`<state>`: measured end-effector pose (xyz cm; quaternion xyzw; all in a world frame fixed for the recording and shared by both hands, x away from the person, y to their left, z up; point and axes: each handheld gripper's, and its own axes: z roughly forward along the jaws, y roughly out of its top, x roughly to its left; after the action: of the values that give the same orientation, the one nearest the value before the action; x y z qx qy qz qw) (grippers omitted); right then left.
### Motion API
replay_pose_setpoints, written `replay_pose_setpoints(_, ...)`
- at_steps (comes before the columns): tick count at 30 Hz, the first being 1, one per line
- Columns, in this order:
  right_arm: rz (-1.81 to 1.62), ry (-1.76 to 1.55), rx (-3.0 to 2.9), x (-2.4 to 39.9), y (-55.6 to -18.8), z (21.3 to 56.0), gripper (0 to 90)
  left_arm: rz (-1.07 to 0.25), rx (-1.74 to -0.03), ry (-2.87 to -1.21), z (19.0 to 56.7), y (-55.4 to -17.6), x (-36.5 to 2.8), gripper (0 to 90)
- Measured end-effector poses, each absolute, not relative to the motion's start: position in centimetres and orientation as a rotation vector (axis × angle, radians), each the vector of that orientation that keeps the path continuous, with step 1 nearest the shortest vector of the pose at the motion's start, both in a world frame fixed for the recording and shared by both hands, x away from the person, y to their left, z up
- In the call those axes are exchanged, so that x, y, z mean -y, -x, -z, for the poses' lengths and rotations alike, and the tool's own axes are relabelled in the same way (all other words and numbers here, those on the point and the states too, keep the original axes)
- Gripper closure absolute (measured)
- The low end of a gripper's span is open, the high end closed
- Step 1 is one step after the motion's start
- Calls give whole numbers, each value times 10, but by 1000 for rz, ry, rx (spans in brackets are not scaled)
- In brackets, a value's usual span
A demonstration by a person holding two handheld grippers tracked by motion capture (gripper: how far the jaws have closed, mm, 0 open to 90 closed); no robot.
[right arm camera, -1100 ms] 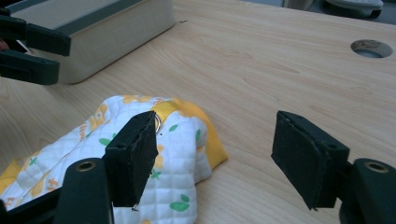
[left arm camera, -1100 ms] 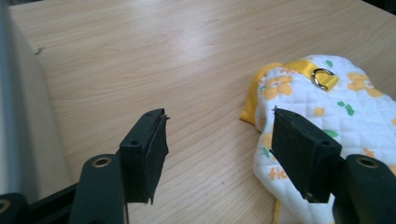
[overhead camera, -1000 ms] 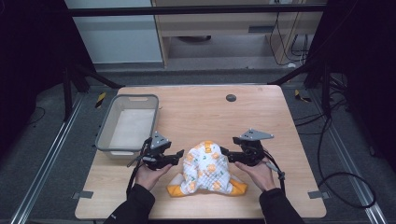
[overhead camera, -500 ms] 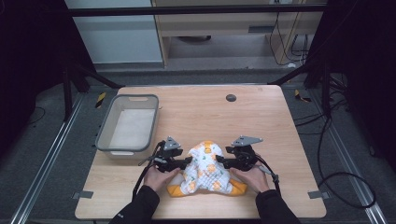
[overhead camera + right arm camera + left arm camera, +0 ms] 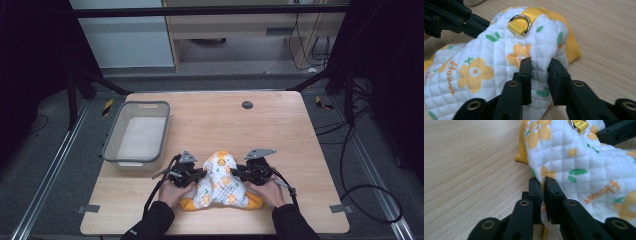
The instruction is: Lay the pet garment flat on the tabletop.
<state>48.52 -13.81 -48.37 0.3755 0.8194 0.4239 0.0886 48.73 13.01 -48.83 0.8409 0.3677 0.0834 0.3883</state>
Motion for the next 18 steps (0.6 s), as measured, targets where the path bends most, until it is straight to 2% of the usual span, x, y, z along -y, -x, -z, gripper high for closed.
replay_pose_setpoints(5,-1288,-1106,-2433,140,-484,479,828,-212,-929,-2118,484,-485,-132,873)
replay_pose_setpoints(11,-1343,-1100,-2392,148,-478,467,831,-252,-907,-2049,466,-479,-141,878)
replay_pose_setpoints(18,-1405,-985,-2262,151,-459,438,829,-328,-823,-1943,423,-460,-148,880)
